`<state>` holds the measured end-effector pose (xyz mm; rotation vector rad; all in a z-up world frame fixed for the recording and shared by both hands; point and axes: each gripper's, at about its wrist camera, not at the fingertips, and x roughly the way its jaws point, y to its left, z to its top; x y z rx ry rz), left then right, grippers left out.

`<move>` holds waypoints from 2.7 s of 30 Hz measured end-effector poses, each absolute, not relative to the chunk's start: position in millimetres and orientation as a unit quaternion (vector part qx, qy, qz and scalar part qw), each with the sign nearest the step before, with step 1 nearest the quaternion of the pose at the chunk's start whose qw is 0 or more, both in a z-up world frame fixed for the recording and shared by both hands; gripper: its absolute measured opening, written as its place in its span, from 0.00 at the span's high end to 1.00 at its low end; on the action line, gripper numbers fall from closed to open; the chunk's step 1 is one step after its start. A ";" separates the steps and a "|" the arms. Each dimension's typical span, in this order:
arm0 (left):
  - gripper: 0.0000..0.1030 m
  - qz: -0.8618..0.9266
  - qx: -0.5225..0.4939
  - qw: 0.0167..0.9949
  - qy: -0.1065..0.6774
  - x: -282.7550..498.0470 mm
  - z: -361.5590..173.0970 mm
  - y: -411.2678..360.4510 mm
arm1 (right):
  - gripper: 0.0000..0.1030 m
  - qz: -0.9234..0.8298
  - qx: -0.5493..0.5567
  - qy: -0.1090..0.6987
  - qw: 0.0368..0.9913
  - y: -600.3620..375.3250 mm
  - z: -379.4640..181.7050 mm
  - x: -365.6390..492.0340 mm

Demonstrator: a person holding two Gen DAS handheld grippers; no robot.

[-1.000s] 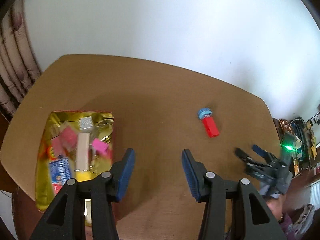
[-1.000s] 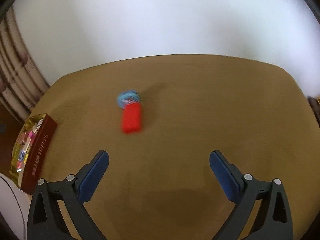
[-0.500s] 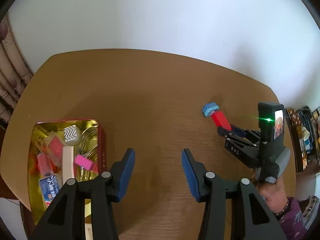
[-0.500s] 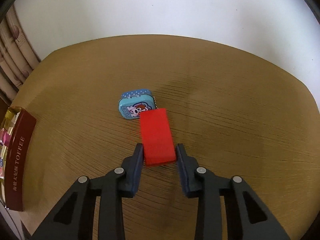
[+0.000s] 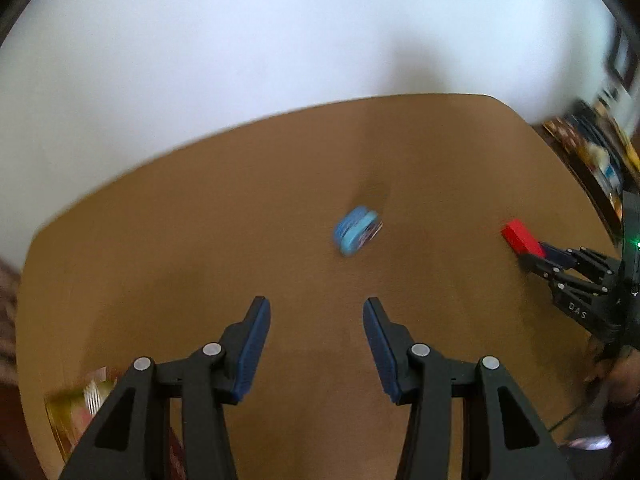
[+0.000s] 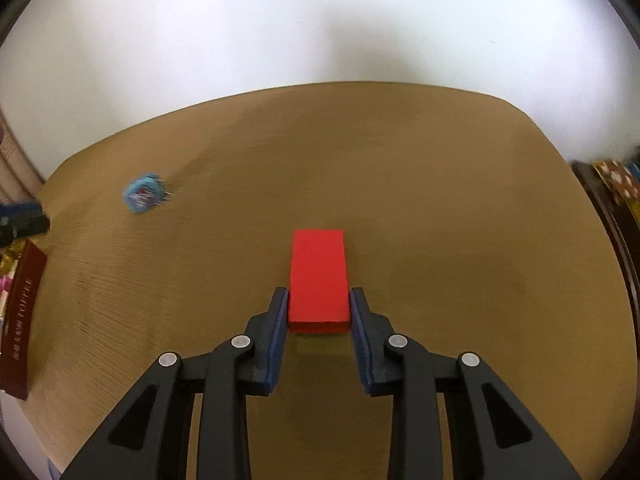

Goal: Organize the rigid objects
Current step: 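Grasp the small blue round tin with the left tool while the right tool holds the red block, then drop the blue tin into the tray with the left tool while the right tool drops the red block in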

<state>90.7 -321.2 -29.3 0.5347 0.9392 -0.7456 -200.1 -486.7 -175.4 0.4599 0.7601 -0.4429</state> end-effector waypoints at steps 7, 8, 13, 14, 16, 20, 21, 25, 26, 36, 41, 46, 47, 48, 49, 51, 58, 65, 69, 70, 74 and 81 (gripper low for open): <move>0.52 -0.386 0.316 0.768 0.402 107.5 -45.7 -365.4 | 0.73 -0.220 0.229 0.337 0.886 -473.7 -183.0 -210.9; 0.52 -0.393 0.321 0.763 0.400 108.2 -46.7 -369.2 | 0.73 -0.221 0.226 0.336 0.887 -474.0 -183.4 -212.4; 0.52 -0.427 0.350 0.731 0.402 116.6 -59.7 -390.4 | 0.73 -0.219 0.221 0.332 0.890 -472.3 -176.1 -186.4; 0.52 -0.428 0.353 0.730 0.399 117.9 -61.2 -393.0 | 0.72 -0.219 0.223 0.331 0.890 -470.1 -177.6 -187.7; 0.52 -0.443 0.353 0.715 0.409 120.9 -65.0 -400.0 | 0.72 -0.219 0.226 0.329 0.890 -468.1 -182.7 -184.4; 0.52 -0.442 0.375 0.700 0.417 124.9 -81.4 -419.9 | 0.72 -0.215 0.231 0.326 0.891 -473.5 -190.9 -184.9; 0.52 -0.438 0.378 0.698 0.421 127.7 -83.5 -422.9 | 0.71 -0.214 0.231 0.326 0.891 -474.0 -192.8 -184.6; 0.75 -0.426 0.379 0.693 0.441 132.8 -101.9 -434.4 | 0.71 -0.214 0.228 0.326 0.892 -474.0 -194.8 -183.8; 0.79 -0.425 0.371 0.691 0.452 134.6 -104.4 -433.8 | 0.71 -0.214 0.228 0.326 0.892 -474.6 -194.6 -183.5; 0.79 -0.362 0.213 0.761 0.494 107.8 -65.7 -378.2 | 0.71 -0.219 0.220 0.331 0.891 -474.1 -196.8 -182.1; 0.79 -0.329 0.148 0.797 0.485 48.0 -21.9 -303.4 | 0.71 -0.222 0.213 0.335 0.891 -471.1 -195.5 -179.0; 0.79 -0.227 0.125 0.838 0.479 35.4 3.9 -191.9 | 0.71 -0.223 0.202 0.347 0.888 -464.4 -192.2 -171.6; 0.79 -0.207 0.121 0.844 0.479 36.4 5.1 -172.0 | 0.72 -0.223 0.197 0.352 0.887 -461.4 -190.8 -169.6; 0.79 -0.187 0.118 0.850 0.478 40.2 6.5 -149.6 | 0.72 -0.220 0.197 0.355 0.887 -457.5 -188.4 -168.4; 0.79 -0.158 0.114 0.857 0.476 42.6 6.5 -128.2 | 0.72 -0.216 0.201 0.357 0.886 -455.1 -186.9 -167.4; 0.79 -0.119 0.102 0.865 0.476 52.4 4.0 -82.7 | 0.72 -0.208 0.206 0.359 0.886 -448.5 -182.4 -165.0; 0.79 -0.041 0.072 0.866 0.494 91.1 -28.8 8.2 | 0.72 -0.149 0.224 0.344 0.900 -398.7 -137.4 -143.1; 0.79 -0.044 0.066 0.865 0.495 93.8 -55.5 7.0 | 0.72 -0.049 0.220 0.324 0.919 -311.9 -77.2 -107.3; 0.70 -0.058 0.055 0.867 0.491 79.0 -63.5 2.8 | 0.72 0.026 0.235 0.325 0.916 -259.0 -57.2 -85.7; 0.66 -0.068 0.050 0.867 0.491 76.5 -63.3 3.4 | 0.72 0.046 0.238 0.328 0.913 -244.4 -53.0 -78.1; 0.59 -0.066 0.046 0.875 0.478 59.7 -53.2 11.0 | 0.72 0.109 0.252 0.350 0.896 -197.5 -49.8 -53.0; 0.55 -0.043 0.031 0.914 0.403 8.7 -19.1 22.8 | 0.72 0.148 0.249 0.386 0.876 -133.2 -59.7 -6.6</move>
